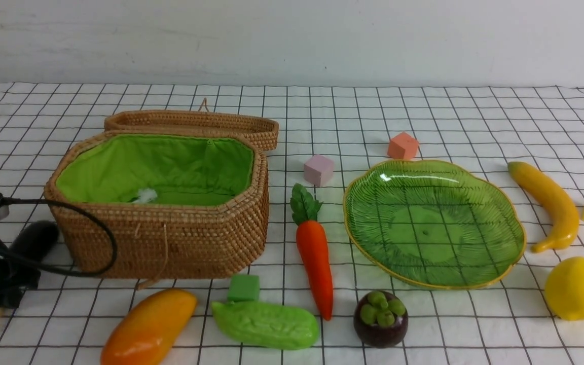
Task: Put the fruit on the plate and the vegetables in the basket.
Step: Use the left arm to grab an eggplant and put it into the left basket
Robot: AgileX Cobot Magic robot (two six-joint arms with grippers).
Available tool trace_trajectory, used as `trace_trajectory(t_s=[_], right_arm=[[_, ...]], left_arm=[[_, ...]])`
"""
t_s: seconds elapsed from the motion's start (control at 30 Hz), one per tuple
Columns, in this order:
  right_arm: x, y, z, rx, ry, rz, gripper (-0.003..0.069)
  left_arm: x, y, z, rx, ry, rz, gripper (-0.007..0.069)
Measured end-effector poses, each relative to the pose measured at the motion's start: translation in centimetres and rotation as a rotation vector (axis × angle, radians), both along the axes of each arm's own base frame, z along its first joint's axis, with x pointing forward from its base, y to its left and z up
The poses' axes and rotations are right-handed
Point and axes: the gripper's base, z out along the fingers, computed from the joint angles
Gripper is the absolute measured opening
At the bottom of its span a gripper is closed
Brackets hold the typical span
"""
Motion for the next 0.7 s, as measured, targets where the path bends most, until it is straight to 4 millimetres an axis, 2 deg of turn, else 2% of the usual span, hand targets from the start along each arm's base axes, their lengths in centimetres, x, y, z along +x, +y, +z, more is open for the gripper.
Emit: trace_trajectory(t_s=[0.03, 0.1, 0.13, 0.17, 0.27, 0.37, 0.4, 0.43, 0.47, 0.5, 0.6, 0.67, 0.7], right_arm=[[0.0, 0.0, 0.0, -0.001, 0.0, 0.0, 0.0003], [0.0, 0.0, 0.0, -0.001, 0.0, 0.0, 0.0003], [0.0, 0.0, 0.0, -0.001, 0.0, 0.0, 0.0003], [0.0, 0.0, 0.0, 0.0, 0.0, 0.0, 0.0003], [0.0, 0.1, 0.0, 0.011, 0.003, 0.003, 0.0006], [0.0, 0.1, 0.0, 0.019, 0.005, 0.005, 0.0006], [0.0, 0.1, 0.0, 0.02, 0.005, 0.005, 0.0006], [-0.1, 0.1, 0.0, 0.021, 0.005, 0.006, 0.0006], [-0.1, 0.2, 0.0, 0.022, 0.007, 0.006, 0.0006], [-0.1, 0.2, 0.1, 0.025, 0.008, 0.007, 0.0007], [-0.1, 0.2, 0.0, 0.03, 0.015, 0.011, 0.0007], [-0.2, 0.3, -0.1, 0.031, 0.031, 0.016, 0.0008], [-0.2, 0.3, -0.1, 0.031, 0.03, 0.016, 0.0008]], left_arm=[[-0.2, 0.0, 0.8, 0.006, -0.014, 0.02, 0.0261], [-0.9, 0.2, 4.2, 0.049, -0.099, 0.056, 0.0261], [-1.0, 0.1, 4.6, 0.054, -0.108, 0.055, 0.0261], [-1.4, -0.2, 7.2, 0.096, -0.182, 0.033, 0.0261], [-1.9, -3.2, 12.7, 0.246, -0.325, -0.225, 0.0261], [-1.6, -7.8, 16.2, 0.409, -0.383, -0.617, 0.0261], [-1.4, -8.8, 16.5, 0.427, -0.381, -0.687, 0.0261], [-1.4, -8.8, 16.7, 0.436, -0.381, -0.698, 0.0261], [-0.7, -10.4, 17.1, 0.466, -0.364, -0.819, 0.0261], [0.0, -11.0, 17.0, 0.476, -0.341, -0.872, 0.0261], [1.6, -11.7, 16.5, 0.488, -0.281, -0.95, 0.0261], [3.8, -12.1, 14.8, 0.497, -0.212, -1.02, 0.0261], [3.9, -12.1, 14.6, 0.495, -0.206, -1.022, 0.0261]])
